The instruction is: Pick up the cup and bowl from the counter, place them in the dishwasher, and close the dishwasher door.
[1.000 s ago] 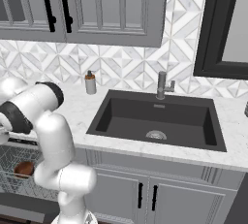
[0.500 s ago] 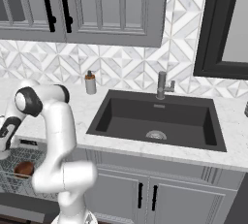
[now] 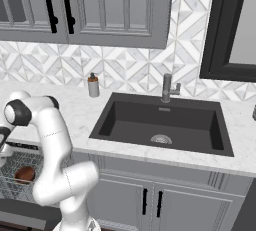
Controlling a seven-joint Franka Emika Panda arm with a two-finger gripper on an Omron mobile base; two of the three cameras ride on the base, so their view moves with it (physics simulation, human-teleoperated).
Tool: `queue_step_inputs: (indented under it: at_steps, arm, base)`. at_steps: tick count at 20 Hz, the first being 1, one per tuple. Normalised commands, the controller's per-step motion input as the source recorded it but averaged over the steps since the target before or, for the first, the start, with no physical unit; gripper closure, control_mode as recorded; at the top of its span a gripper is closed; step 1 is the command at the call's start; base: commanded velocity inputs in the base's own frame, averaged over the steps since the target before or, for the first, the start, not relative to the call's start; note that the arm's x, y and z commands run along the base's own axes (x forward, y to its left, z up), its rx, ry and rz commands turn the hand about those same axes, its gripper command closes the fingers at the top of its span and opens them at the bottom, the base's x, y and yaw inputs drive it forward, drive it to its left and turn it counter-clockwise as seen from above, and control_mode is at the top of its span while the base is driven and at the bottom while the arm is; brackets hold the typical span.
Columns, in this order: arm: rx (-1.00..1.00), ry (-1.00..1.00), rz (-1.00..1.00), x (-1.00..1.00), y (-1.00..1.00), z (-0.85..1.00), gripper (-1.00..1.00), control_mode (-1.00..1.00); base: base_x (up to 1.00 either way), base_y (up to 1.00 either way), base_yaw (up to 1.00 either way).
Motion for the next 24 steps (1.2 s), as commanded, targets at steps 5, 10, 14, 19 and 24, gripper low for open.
queue_step_inputs:
  at_steps: [5,10,14,19,24]
  arm:
    - [-0.07,0.11,0.0,0.84,0.36,-0.49,1.0,-1.0]
    - [-0.03,0.0,0.0,0.25,0.15,-0.83,1.0,-1.0]
    - [-0.02,0.0,0.0,0.2,0.02,-0.39,1.0,-1.0]
    - [0.0,-0.11,0.0,0.24,0.0,-0.05,1.0,-1.0]
    - [0.0,-0.18,0.0,0.32,0.05,-0.14,1.0,-1.0]
  base:
    - [0.0,0.0,0.0]
    - [0.0,0.0,0.0]
    - [0.0,0.0,0.0]
    - [0.0,0.0,0.0]
    - [0.0,0.0,0.0]
